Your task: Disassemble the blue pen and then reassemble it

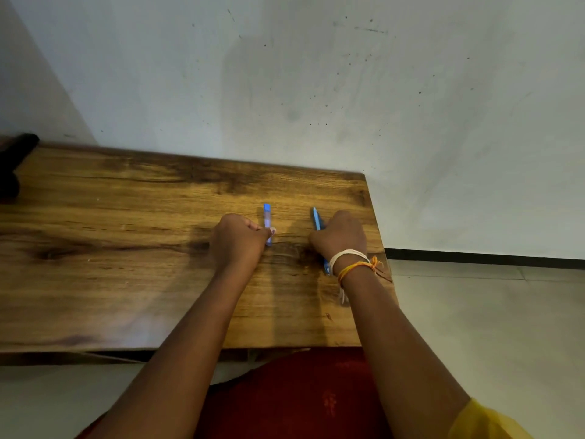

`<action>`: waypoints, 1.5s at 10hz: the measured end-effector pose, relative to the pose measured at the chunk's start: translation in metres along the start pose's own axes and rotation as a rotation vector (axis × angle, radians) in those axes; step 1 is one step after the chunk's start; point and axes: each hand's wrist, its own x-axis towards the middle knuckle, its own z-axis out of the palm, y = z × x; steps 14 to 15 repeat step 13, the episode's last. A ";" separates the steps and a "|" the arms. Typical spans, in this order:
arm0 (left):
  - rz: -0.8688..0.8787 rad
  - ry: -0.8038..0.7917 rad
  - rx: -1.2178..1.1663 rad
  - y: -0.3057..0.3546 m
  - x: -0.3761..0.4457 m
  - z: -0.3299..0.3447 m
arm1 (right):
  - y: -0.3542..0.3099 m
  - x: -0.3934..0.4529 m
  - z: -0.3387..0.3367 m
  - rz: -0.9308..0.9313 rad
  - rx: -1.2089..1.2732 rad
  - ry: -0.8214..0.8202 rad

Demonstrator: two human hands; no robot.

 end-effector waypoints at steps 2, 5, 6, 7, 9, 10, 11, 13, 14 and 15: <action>0.033 0.048 0.060 0.001 -0.001 0.003 | -0.015 -0.006 0.015 -0.075 0.190 0.011; 0.128 0.060 0.079 -0.005 0.000 0.004 | -0.011 -0.004 0.018 -0.075 0.228 0.021; 0.256 0.143 0.111 -0.012 0.005 0.001 | -0.007 0.000 0.016 -0.052 0.277 -0.002; 0.349 0.107 0.280 -0.023 0.014 0.000 | -0.005 0.005 0.013 -0.016 0.302 -0.093; 0.508 0.113 0.400 -0.041 0.016 0.012 | -0.001 0.008 0.011 0.002 0.374 -0.123; 0.557 0.141 0.411 -0.043 0.020 0.017 | 0.006 0.008 0.018 -0.049 0.376 -0.048; 0.551 0.150 0.416 -0.043 0.023 0.023 | 0.008 0.010 0.022 -0.069 0.360 -0.081; 0.531 0.057 0.537 -0.040 0.010 0.010 | 0.000 -0.002 0.022 0.021 0.291 0.054; 0.531 0.057 0.537 -0.040 0.010 0.010 | 0.000 -0.002 0.022 0.021 0.291 0.054; 0.531 0.057 0.537 -0.040 0.010 0.010 | 0.000 -0.002 0.022 0.021 0.291 0.054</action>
